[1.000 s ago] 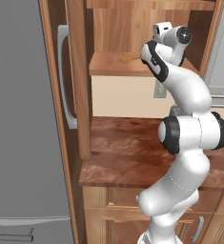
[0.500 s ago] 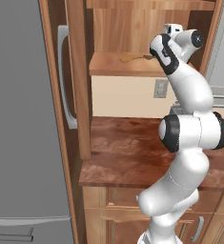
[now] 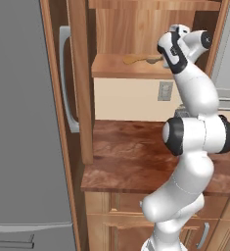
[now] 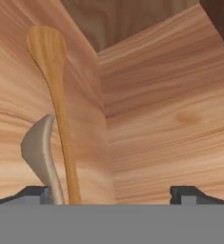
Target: Organize the utensils by type. Pick up the wooden spoons from the counter and place them in the open cabinet. Then pick up the metallic utensils from the counter and place them in the open drawer.
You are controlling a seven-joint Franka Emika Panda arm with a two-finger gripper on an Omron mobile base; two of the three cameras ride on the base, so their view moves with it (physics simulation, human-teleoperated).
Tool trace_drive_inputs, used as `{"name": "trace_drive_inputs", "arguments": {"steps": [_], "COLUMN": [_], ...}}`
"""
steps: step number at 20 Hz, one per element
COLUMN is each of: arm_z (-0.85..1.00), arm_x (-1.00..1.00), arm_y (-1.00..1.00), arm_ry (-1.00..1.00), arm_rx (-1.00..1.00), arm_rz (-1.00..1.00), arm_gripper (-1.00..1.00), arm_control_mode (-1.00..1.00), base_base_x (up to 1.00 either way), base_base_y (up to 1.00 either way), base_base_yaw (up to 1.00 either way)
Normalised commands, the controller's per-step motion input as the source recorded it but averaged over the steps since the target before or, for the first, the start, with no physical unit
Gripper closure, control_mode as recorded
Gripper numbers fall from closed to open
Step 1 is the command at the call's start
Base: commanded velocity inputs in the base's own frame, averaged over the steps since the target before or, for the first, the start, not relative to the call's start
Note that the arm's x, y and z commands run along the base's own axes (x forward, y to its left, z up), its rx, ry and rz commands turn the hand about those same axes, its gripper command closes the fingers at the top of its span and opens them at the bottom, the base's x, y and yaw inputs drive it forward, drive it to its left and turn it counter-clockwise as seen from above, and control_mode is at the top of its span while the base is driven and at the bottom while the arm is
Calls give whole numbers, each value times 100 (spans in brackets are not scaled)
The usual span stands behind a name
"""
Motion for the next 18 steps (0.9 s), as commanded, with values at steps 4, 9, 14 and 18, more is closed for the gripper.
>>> {"name": "trace_drive_inputs", "arguments": {"steps": [4, 9, 14, 18], "arm_z": [1, 1, 0, 4], "arm_x": [2, -39, -61, -71], "arm_y": [28, 3, 1, 11], "arm_ry": [10, 1, -6, -4], "arm_rx": [1, 0, 0, 2], "arm_rz": [0, 0, -3, -6], "arm_gripper": [-100, -100, -100, -100], "arm_control_mode": [-100, -100, -100, -100], "base_base_x": [0, 0, 0, 0], "base_base_y": [0, 0, 0, 0], "base_base_yaw": [0, 0, 0, 0]}}
